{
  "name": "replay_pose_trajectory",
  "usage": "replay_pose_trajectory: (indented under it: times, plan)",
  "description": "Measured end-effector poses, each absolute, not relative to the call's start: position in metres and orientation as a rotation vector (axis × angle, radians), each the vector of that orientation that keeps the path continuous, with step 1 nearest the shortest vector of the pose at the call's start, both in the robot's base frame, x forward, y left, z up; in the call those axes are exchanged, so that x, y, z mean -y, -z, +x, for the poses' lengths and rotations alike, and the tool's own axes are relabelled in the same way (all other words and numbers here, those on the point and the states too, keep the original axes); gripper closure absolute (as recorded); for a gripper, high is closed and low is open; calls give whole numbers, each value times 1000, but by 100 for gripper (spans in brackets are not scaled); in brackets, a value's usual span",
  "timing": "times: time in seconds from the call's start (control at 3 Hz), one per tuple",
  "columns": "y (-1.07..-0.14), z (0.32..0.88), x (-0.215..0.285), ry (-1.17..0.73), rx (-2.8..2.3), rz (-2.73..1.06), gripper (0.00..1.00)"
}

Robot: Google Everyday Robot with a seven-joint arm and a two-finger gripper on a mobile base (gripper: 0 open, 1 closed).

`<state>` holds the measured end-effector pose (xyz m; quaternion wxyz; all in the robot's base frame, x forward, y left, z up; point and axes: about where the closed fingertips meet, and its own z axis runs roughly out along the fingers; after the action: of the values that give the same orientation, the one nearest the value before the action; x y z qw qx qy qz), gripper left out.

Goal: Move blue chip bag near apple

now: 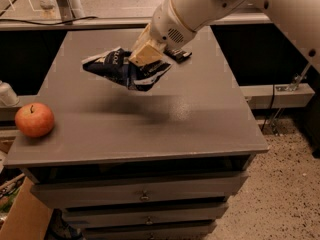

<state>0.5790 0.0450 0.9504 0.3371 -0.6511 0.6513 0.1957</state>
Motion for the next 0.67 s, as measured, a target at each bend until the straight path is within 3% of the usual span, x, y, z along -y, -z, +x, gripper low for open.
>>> replay_pose_trajectory:
  times: [0.67]
  plan:
    - [-934, 475, -96, -722, -1532, -1877, 100]
